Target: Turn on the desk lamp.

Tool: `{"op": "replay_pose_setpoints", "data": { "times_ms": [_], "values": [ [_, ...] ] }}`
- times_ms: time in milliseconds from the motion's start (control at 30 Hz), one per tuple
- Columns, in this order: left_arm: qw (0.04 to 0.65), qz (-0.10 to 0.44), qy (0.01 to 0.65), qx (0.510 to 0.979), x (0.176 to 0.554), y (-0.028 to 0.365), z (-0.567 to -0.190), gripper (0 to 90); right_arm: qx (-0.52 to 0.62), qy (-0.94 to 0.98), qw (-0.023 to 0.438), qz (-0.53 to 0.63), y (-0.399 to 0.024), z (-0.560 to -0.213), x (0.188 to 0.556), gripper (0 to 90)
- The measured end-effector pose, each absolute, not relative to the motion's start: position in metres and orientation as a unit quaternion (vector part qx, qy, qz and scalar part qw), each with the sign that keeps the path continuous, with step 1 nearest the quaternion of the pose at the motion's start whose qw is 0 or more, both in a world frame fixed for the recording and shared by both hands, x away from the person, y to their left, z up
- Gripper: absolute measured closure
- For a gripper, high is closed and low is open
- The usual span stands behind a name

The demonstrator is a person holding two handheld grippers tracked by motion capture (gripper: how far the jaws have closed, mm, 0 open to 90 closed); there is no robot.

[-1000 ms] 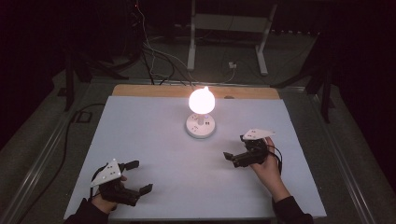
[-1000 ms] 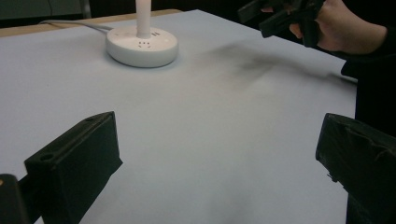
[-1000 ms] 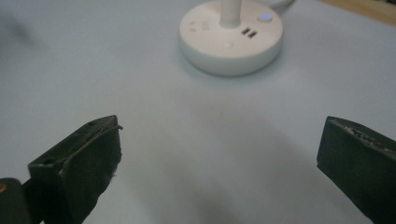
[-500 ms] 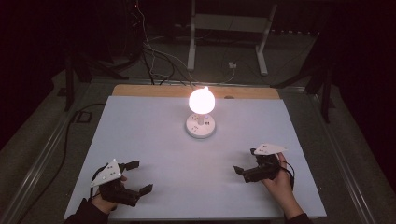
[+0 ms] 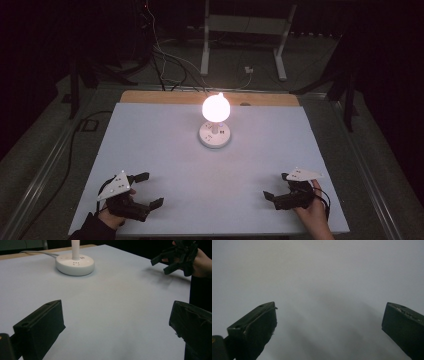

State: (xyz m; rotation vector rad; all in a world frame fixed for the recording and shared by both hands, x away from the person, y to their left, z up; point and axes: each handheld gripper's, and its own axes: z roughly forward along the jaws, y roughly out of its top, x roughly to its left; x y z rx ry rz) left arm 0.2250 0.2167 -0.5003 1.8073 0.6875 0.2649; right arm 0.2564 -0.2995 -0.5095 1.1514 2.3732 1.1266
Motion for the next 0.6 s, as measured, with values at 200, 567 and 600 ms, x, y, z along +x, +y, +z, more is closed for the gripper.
{"op": "replay_pose_setpoints", "data": {
  "times_ms": [200,567,600],
  "values": [
    [0.56,0.113,0.292,0.767,0.225,0.2165,-0.5003,0.3,0.406,0.82,0.14,0.379,-0.3091,-0.5153,0.2488,0.0],
    [0.558,0.112,0.291,0.769,0.2256,0.2156,-0.5008,0.4,0.4,0.827,0.143,0.368,-0.307,-0.5188,0.2506,0.0],
    [0.558,0.112,0.291,0.769,0.2256,0.2154,-0.5008,0.4,0.4,0.827,0.144,0.368,-0.3072,-0.519,0.2509,0.0]
  ]
}}
